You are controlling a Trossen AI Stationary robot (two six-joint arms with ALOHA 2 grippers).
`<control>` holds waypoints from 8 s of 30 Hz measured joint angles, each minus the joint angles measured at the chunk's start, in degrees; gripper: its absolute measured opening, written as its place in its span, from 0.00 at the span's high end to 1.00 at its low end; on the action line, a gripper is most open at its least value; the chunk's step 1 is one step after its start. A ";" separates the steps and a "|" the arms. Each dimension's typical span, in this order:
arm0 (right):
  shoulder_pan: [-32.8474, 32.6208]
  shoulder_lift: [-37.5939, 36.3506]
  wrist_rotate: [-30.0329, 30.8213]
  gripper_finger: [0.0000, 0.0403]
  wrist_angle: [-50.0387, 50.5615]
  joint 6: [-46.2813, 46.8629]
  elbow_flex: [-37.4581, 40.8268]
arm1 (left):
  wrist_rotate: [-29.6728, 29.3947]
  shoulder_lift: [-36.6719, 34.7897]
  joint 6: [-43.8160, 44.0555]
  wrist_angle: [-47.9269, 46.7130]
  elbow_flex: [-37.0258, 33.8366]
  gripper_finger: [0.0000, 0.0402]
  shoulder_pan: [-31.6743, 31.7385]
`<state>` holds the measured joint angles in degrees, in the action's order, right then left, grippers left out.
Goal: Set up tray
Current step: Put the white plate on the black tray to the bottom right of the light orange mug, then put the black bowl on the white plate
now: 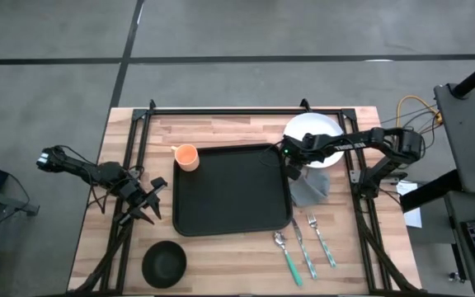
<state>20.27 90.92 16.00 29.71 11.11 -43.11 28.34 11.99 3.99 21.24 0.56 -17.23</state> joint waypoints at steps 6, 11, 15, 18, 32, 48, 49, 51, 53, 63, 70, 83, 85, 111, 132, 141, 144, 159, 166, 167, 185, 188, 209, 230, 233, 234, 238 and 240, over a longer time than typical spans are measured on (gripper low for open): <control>0.00 -0.05 0.56 0.96 0.46 -2.88 0.02 | 0.00 0.00 0.01 0.00 0.00 0.78 0.01; -0.02 -0.12 0.51 0.97 0.46 -3.37 0.04 | 0.00 0.00 0.02 0.00 0.00 0.78 0.00; -0.02 -0.14 0.55 0.97 0.57 -3.53 -0.19 | 0.00 0.00 0.00 0.00 0.00 0.78 0.01; -0.21 -0.18 1.23 0.97 0.56 -3.48 -1.08 | 0.00 0.00 0.02 0.00 0.00 0.78 0.02; -7.35 -0.42 4.48 0.98 1.97 -9.26 -7.35 | 0.00 -0.02 0.00 0.01 0.00 0.78 0.00; -18.83 0.88 4.85 0.98 1.22 -25.47 -11.96 | 0.00 -0.02 0.00 0.00 0.00 0.78 0.01; -19.12 1.07 4.77 0.98 1.11 -26.07 -11.96 | 0.00 -0.02 0.00 0.01 0.00 0.78 0.01; -19.51 1.60 4.41 0.98 0.53 -26.94 -11.93 | 0.00 -0.02 0.01 0.00 0.00 0.78 0.00; -19.55 2.01 3.55 0.98 -0.62 -28.02 -11.92 | 0.00 -0.02 0.01 0.00 0.00 0.78 0.01; -20.71 5.91 -8.73 0.98 -9.03 -39.26 -12.18 | -0.01 0.25 0.01 0.03 0.04 0.78 0.02; -22.59 10.11 -9.17 0.98 -9.04 -41.38 -15.73 | 0.00 1.26 0.00 -0.06 0.02 0.78 0.01; -27.35 19.62 -12.23 0.98 -4.27 -43.85 -28.14 | 0.00 1.97 0.00 -0.05 0.04 0.78 0.00; -28.04 20.84 -12.23 0.98 -2.74 -43.85 -29.99 | 0.00 1.96 0.00 -0.05 0.04 0.78 0.00; -32.16 24.43 -17.51 0.98 -9.34 -49.71 -36.24 | 0.00 2.25 0.01 -0.02 0.04 0.78 0.01; -32.15 24.45 -17.58 0.98 -14.42 -52.08 -35.06 | 0.00 2.25 0.00 -0.02 0.04 0.78 0.02; -32.13 24.48 -17.63 0.98 -16.67 -52.29 -34.34 | 0.00 2.25 0.02 -0.02 0.04 0.78 0.02; -32.13 24.49 -17.63 0.98 -16.71 -52.24 -34.34 | 0.00 2.24 0.01 -0.02 0.04 0.78 0.01; -32.11 24.56 -18.17 0.98 -20.09 -52.28 -32.89 | 0.00 2.23 0.01 -0.03 0.04 0.78 0.00; -32.11 24.55 -18.17 0.98 -20.83 -52.28 -32.80 | 0.00 2.23 0.00 -0.02 0.04 0.78 0.01; -32.11 24.56 -18.17 0.98 -21.29 -52.25 -32.72 | 0.00 2.23 0.00 -0.05 0.04 0.78 0.00; -32.06 24.54 -19.44 0.98 -23.39 -51.77 -32.50 | 0.00 2.23 0.00 -0.05 0.04 0.78 0.00; -32.06 24.54 -19.42 0.98 -23.29 -51.27 -32.48 | 0.00 2.23 0.00 -0.04 0.07 0.78 0.01; -31.89 24.54 -18.87 0.74 -25.91 -47.20 -32.48 | 0.00 2.23 0.00 -0.03 0.07 0.78 0.02; -31.89 24.43 -19.03 0.59 -25.83 -44.04 -33.38 | 0.00 2.23 0.00 -0.04 0.07 0.78 0.01; -31.93 24.42 -19.01 0.58 -25.78 -44.06 -33.38 | 0.00 2.23 0.00 -0.03 0.07 0.78 0.00; -31.93 24.38 -19.00 0.58 -25.78 -44.06 -33.38 | 0.00 2.23 0.01 -0.04 0.07 0.78 0.01; -31.91 24.32 -18.94 0.58 -25.76 -44.22 -33.38 | 0.00 2.23 0.00 -0.03 0.07 0.78 0.00; -31.89 24.32 -18.91 0.59 -25.68 -44.20 -33.38 | 0.00 2.23 0.00 -0.04 0.07 0.78 0.00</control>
<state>-11.62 115.24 -2.91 4.03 -33.09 -76.49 28.34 14.22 3.99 21.19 0.62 -17.23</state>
